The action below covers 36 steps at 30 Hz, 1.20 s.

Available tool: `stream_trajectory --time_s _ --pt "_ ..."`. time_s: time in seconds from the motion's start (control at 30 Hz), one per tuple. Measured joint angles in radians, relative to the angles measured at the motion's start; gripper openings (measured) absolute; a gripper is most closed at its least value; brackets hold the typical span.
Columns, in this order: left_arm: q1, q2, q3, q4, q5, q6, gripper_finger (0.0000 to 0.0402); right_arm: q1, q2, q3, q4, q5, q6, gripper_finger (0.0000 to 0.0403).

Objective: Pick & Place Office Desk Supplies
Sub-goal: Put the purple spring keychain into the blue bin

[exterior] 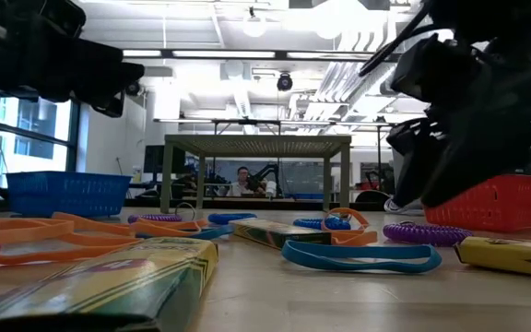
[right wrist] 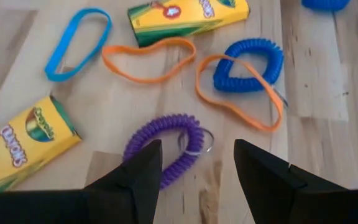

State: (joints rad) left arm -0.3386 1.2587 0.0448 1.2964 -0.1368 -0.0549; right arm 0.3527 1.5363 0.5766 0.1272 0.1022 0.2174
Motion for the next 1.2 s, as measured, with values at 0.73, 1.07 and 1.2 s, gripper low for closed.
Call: stream_trajectory --time_s 0.73,1.07,1.2 --pt "0.029 0.0 0.002 -0.009 0.001 -0.045 0.0149 -0.062 0.169 0.005 0.066 -0.112 0.067 0.0146" --pt "0.028 0.0 0.002 -0.014 0.005 -0.066 0.0149 -0.056 0.195 0.006 0.086 -0.07 0.007 0.0019" --pt "0.028 0.0 0.003 -0.014 0.005 -0.066 0.0149 -0.047 0.195 0.005 0.092 -0.058 -0.002 0.0012"
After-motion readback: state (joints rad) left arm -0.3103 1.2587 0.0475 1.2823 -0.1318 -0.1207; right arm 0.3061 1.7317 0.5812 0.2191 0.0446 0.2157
